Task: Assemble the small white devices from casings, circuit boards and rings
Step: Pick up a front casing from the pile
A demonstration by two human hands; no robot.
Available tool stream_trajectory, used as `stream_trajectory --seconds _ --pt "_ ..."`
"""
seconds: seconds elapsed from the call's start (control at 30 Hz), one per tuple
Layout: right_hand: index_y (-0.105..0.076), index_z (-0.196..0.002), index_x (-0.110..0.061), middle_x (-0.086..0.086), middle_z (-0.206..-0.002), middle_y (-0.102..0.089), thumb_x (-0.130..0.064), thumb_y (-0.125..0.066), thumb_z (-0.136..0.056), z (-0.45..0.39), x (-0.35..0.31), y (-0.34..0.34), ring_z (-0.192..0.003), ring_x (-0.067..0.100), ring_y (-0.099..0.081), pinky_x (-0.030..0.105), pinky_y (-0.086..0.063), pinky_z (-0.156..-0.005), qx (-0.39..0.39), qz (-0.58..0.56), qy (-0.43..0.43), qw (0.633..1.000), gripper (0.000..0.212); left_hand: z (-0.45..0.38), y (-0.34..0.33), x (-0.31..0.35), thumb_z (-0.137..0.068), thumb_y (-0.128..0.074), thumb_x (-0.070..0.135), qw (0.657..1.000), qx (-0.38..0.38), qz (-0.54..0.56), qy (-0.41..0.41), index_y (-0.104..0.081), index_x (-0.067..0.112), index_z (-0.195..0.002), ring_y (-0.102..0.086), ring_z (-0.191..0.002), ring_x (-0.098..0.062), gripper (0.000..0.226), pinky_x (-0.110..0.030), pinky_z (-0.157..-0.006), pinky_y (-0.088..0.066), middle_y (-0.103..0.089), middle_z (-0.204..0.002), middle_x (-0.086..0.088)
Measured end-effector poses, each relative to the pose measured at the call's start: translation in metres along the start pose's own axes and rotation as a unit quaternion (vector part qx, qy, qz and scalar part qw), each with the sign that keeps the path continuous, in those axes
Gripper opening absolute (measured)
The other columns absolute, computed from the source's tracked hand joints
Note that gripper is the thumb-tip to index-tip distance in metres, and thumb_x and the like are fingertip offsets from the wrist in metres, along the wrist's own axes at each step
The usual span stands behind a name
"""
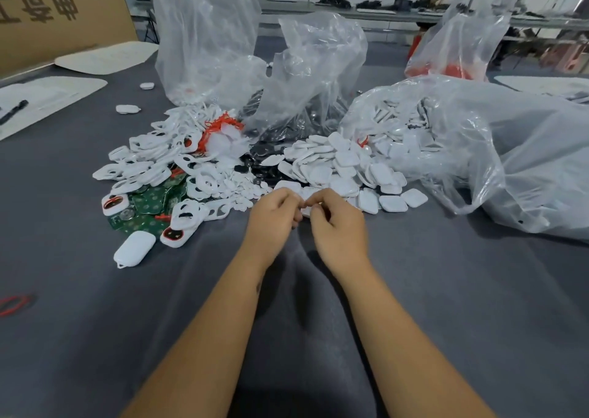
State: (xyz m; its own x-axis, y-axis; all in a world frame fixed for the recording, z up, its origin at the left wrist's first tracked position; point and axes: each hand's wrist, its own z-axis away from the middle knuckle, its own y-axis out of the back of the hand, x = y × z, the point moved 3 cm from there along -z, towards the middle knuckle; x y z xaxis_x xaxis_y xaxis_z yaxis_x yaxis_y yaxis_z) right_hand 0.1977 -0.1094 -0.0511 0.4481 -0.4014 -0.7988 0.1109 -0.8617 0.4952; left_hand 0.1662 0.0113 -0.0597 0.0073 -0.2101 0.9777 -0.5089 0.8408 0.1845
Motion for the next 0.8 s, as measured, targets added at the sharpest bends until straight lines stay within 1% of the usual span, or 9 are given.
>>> stream_trajectory --seconds 0.13,0.27,0.33,0.4,0.5,0.57,0.63,0.7,0.8 --pt "-0.052 -0.081 -0.035 -0.017 -0.064 -0.053 -0.017 -0.047 -0.09 -0.001 0.0 -0.004 -0.068 -0.001 -0.051 0.021 -0.034 -0.056 -0.022 0.043 0.031 0.998 0.02 -0.003 -0.004 0.002 -0.093 -0.048 0.015 0.999 -0.007 -0.036 -0.013 -0.059 0.003 -0.073 -0.05 -0.065 -0.014 0.025 -0.041 -0.069 -0.047 -0.056 -0.064 -0.001" --pt "-0.051 -0.078 -0.028 -0.013 -0.069 -0.057 -0.021 -0.043 -0.088 -0.006 -0.012 -0.017 -0.068 0.004 -0.051 0.028 -0.039 -0.058 0.006 -0.004 0.005 1.0 0.014 0.003 0.0 0.005 -0.094 -0.049 0.013 0.999 0.045 0.013 -0.023 -0.053 0.0 -0.073 -0.045 -0.066 -0.014 0.025 -0.037 -0.064 -0.039 -0.051 -0.066 -0.003" --pt "-0.052 -0.08 -0.03 -0.013 -0.073 -0.06 -0.024 -0.042 -0.087 -0.009 -0.024 -0.031 -0.071 0.003 -0.054 0.031 -0.044 -0.062 0.012 -0.05 -0.015 0.999 0.014 0.007 0.006 0.008 -0.096 -0.048 0.015 0.994 0.101 0.04 -0.027 -0.059 0.007 -0.078 -0.054 -0.068 -0.013 0.022 -0.035 -0.064 -0.045 -0.06 -0.07 0.001" --pt "-0.053 -0.086 -0.032 -0.014 -0.079 -0.061 -0.025 -0.042 -0.088 -0.013 -0.034 -0.042 -0.075 0.003 -0.056 0.031 -0.046 -0.066 0.007 -0.072 -0.009 0.997 0.013 0.006 0.017 0.012 -0.095 -0.048 0.014 0.986 0.157 0.026 -0.053 -0.065 0.02 -0.09 -0.062 -0.078 -0.01 0.018 -0.029 -0.07 -0.051 -0.067 -0.085 0.006" --pt "-0.056 -0.098 -0.028 -0.014 -0.088 -0.06 -0.019 -0.044 -0.092 -0.018 -0.032 -0.05 -0.079 0.004 -0.051 0.03 -0.039 -0.067 -0.013 -0.035 0.015 0.999 0.016 -0.006 0.053 0.022 -0.093 -0.049 0.01 0.959 0.232 -0.084 -0.138 -0.063 0.023 -0.101 -0.055 -0.084 -0.004 0.02 -0.022 -0.076 -0.045 -0.061 -0.099 0.004" --pt "-0.056 -0.096 -0.031 -0.016 -0.083 -0.057 -0.02 -0.044 -0.092 -0.018 -0.025 -0.05 -0.075 0.002 -0.049 0.026 -0.035 -0.062 -0.024 -0.014 0.012 1.0 0.017 -0.023 0.086 0.029 -0.091 -0.048 0.004 0.929 0.265 -0.195 -0.167 -0.066 0.018 -0.101 -0.054 -0.103 -0.014 0.025 -0.026 -0.09 -0.042 -0.061 -0.107 0.0" --pt "-0.053 -0.089 -0.035 -0.017 -0.076 -0.055 -0.021 -0.044 -0.091 -0.017 -0.022 -0.05 -0.074 -0.003 -0.05 0.024 -0.033 -0.059 -0.029 -0.022 0.005 0.999 0.018 -0.038 0.122 0.029 -0.087 -0.047 -0.001 0.901 0.293 -0.29 -0.133 -0.067 0.017 -0.104 -0.047 -0.119 -0.026 0.032 -0.029 -0.099 -0.034 -0.061 -0.117 -0.002" --pt "-0.053 -0.087 -0.036 -0.018 -0.073 -0.055 -0.02 -0.045 -0.09 -0.017 -0.023 -0.05 -0.077 -0.007 -0.05 0.023 -0.034 -0.059 -0.022 -0.03 -0.001 0.999 0.019 -0.046 0.148 0.025 -0.085 -0.046 0.0 0.889 0.312 -0.325 -0.082 -0.064 0.02 -0.114 -0.037 -0.127 -0.027 0.04 -0.037 -0.103 -0.034 -0.059 -0.127 0.0" --pt "-0.055 -0.085 -0.035 -0.018 -0.067 -0.054 -0.017 -0.046 -0.09 -0.021 -0.02 -0.046 -0.068 0.0 -0.051 0.027 -0.035 -0.061 0.007 -0.046 -0.019 0.999 0.021 -0.06 0.153 0.02 -0.082 -0.046 -0.001 0.891 0.263 -0.364 -0.065 -0.055 0.02 -0.13 -0.029 -0.137 -0.028 0.053 -0.045 -0.109 -0.032 -0.05 -0.142 -0.004"
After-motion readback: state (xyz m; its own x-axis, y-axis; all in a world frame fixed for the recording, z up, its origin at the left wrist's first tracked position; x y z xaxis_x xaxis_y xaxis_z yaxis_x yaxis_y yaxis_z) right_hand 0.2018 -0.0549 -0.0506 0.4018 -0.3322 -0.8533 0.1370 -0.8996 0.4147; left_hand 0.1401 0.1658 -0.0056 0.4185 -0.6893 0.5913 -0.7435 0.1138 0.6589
